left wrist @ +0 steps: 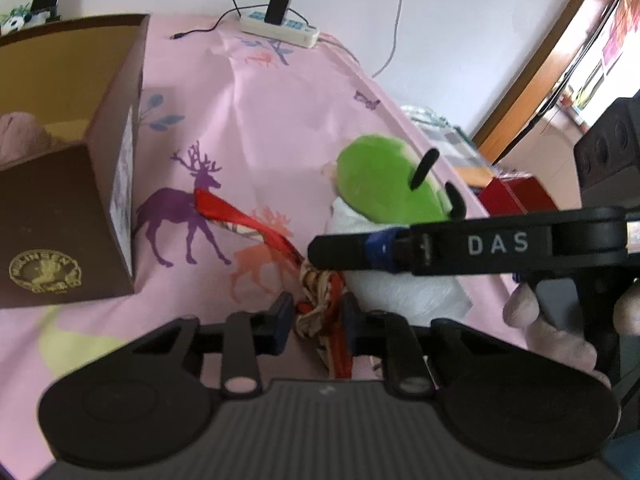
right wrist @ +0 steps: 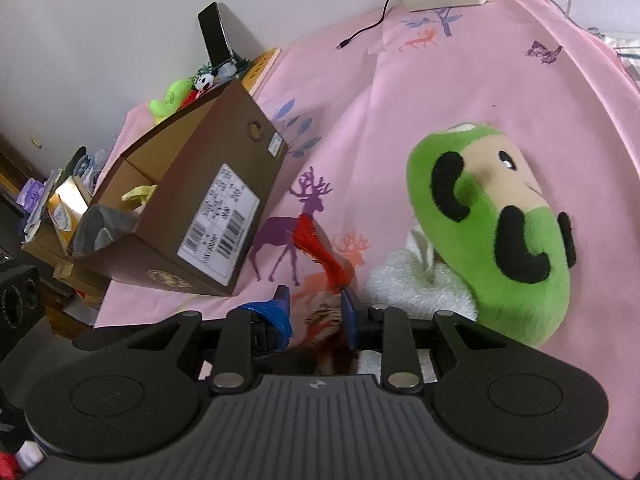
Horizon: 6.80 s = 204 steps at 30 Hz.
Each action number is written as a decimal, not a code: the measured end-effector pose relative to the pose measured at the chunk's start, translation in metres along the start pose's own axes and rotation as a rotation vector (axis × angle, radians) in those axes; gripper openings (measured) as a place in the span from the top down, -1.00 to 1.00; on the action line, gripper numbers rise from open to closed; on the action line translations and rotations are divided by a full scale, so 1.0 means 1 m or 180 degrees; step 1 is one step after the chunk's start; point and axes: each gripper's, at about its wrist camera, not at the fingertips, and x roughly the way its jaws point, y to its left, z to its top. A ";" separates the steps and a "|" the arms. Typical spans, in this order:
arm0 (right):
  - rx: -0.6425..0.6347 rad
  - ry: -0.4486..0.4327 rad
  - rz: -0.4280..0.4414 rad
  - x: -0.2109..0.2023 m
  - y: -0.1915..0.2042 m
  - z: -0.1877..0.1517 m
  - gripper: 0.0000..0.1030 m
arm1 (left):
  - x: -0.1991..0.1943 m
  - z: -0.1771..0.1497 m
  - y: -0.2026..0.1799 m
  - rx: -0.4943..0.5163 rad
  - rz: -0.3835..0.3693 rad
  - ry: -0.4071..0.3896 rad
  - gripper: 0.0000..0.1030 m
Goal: Organize soft objects
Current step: 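Grasp the red-and-white rope toy with the right gripper, then carry the rope toy into the box and open the right gripper, then reach the right gripper to the white fluffy cloth under the green plush, then grasp the white fluffy cloth with the right gripper and lift it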
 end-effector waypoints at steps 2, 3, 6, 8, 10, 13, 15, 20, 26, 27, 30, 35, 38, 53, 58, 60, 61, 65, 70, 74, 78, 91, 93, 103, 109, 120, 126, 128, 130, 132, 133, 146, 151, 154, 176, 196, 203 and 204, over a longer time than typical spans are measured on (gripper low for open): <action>0.0024 0.0038 0.0047 -0.001 0.004 0.001 0.79 | -0.002 0.000 0.006 -0.0055 -0.0037 -0.0004 0.69; 0.0037 0.0065 0.0084 -0.001 0.005 0.001 0.79 | -0.002 -0.001 0.009 -0.0067 -0.0044 0.0008 0.69; 0.0088 0.0141 0.0039 0.002 0.010 0.001 0.78 | -0.003 -0.004 0.012 -0.0038 -0.0160 0.0089 0.68; 0.0180 0.0157 -0.0006 0.005 0.009 0.002 0.78 | -0.003 -0.005 0.010 0.0006 -0.0266 0.0113 0.67; 0.0358 0.0168 -0.0036 0.006 0.005 0.004 0.79 | 0.001 -0.005 0.004 0.0110 -0.0261 0.0147 0.62; 0.0501 0.0156 -0.0152 0.008 0.001 0.005 0.80 | 0.014 -0.004 -0.001 0.0274 -0.0164 0.0253 0.62; 0.0499 0.0153 -0.0192 0.009 0.004 0.004 0.80 | 0.022 -0.003 0.000 0.0290 -0.0155 0.0310 0.62; 0.0449 0.0167 -0.0274 0.010 0.009 0.003 0.79 | 0.027 0.001 0.006 0.0317 -0.0191 0.0276 0.65; 0.0387 0.0249 -0.0483 0.013 0.017 0.003 0.79 | 0.009 0.005 0.014 0.0370 -0.0326 0.0126 0.81; 0.0403 0.0244 -0.0484 0.014 0.017 0.003 0.80 | 0.004 0.005 0.017 0.0371 -0.0355 0.0105 0.81; 0.0466 0.0267 -0.0450 0.017 0.020 0.002 0.90 | -0.005 0.002 0.025 0.0389 -0.0389 0.0089 0.82; 0.0511 0.0212 -0.0300 0.017 0.030 0.001 1.00 | -0.022 0.004 0.037 0.0384 -0.0480 -0.0008 0.83; 0.0558 0.0118 -0.0230 0.012 0.036 0.003 1.00 | -0.038 0.010 0.042 0.0400 -0.0549 -0.0108 0.83; 0.0467 -0.0747 0.0778 -0.032 0.105 0.071 1.00 | -0.155 0.085 0.066 0.0571 -0.0625 -0.1192 0.83; 0.0408 -0.0823 0.1192 -0.011 0.136 0.101 1.00 | -0.184 0.098 0.094 0.0563 -0.0381 -0.1446 0.83; 0.0360 -0.0790 0.1267 0.003 0.149 0.107 1.00 | -0.191 0.099 0.107 0.0516 -0.0276 -0.1458 0.83; 0.0352 -0.0758 0.1291 0.010 0.154 0.108 1.00 | -0.192 0.098 0.114 0.0483 -0.0219 -0.1447 0.83; 0.0355 -0.0557 0.1296 0.048 0.171 0.106 1.00 | -0.188 0.089 0.143 0.0323 -0.0044 -0.1292 0.83; 0.0366 -0.0241 0.1158 0.098 0.178 0.093 1.00 | -0.162 0.073 0.174 0.0179 0.0180 -0.1003 0.83; 0.0349 -0.0073 0.0983 0.126 0.179 0.079 1.00 | -0.148 0.061 0.193 0.0141 0.0328 -0.0757 0.77; 0.0317 -0.0003 0.0794 0.138 0.180 0.071 1.00 | -0.138 0.053 0.204 0.0137 0.0465 -0.0589 0.56; 0.0433 -0.0014 0.0587 0.130 0.166 0.058 0.99 | -0.137 0.055 0.203 0.0139 0.0566 -0.0469 0.12; 0.0377 -0.0063 0.0563 0.126 0.168 0.057 0.98 | -0.139 0.056 0.197 0.0158 0.0572 -0.0487 0.12; 0.0426 -0.0423 0.0578 0.081 0.145 0.052 0.96 | -0.138 0.067 0.142 0.0449 0.0445 -0.0568 0.12; 0.0556 -0.0634 0.0478 0.042 0.111 0.045 0.95 | -0.124 0.072 0.092 0.0641 0.0240 -0.0566 0.12; 0.0916 -0.0803 0.0192 -0.017 0.033 0.021 0.93 | -0.072 0.061 0.007 0.0853 -0.0024 -0.0346 0.06; 0.0986 -0.0764 0.0072 -0.032 -0.001 0.008 0.91 | -0.036 0.050 -0.023 0.0753 0.0034 -0.0123 0.01; 0.1000 -0.0715 0.0032 -0.033 -0.011 0.004 0.91 | -0.027 0.045 -0.028 0.0701 0.0072 -0.0041 0.01; 0.1006 -0.0667 0.0007 -0.035 -0.020 0.001 0.91 | -0.017 0.040 -0.034 0.0663 0.0135 0.0047 0.00; 0.0999 -0.0632 -0.0011 -0.036 -0.026 -0.002 0.90 | -0.010 0.036 -0.039 0.0673 0.0200 0.0131 0.00; 0.0995 -0.0616 -0.0018 -0.037 -0.029 -0.003 0.90 | -0.007 0.034 -0.042 0.0684 0.0232 0.0158 0.00; 0.0979 -0.0538 0.0013 -0.047 -0.054 -0.008 0.94 | 0.012 0.014 -0.060 0.0611 0.0266 0.0391 -0.05; 0.0958 -0.0556 0.0004 -0.060 -0.060 -0.012 0.94 | 0.004 0.012 -0.060 0.0467 -0.0033 0.0294 -0.09; 0.0980 -0.0573 -0.0023 -0.068 -0.065 -0.016 0.94 | 0.006 0.009 -0.063 0.0486 -0.0113 0.0325 -0.09; 0.1278 -0.0228 0.0144 -0.041 -0.080 -0.036 0.81 | 0.041 0.004 -0.044 0.0305 0.0000 0.0576 -0.19; 0.0962 -0.0089 0.0625 -0.017 -0.058 -0.028 0.82 | 0.009 0.004 -0.031 0.0398 0.0112 0.0158 -0.18; 0.0895 -0.0272 0.0863 -0.022 -0.040 -0.023 0.82 | -0.016 0.014 -0.032 0.0588 0.0212 -0.0180 -0.18; 0.0890 -0.0320 0.0901 -0.024 -0.037 -0.021 0.81 | -0.022 0.017 -0.032 0.0605 0.0217 -0.0247 -0.18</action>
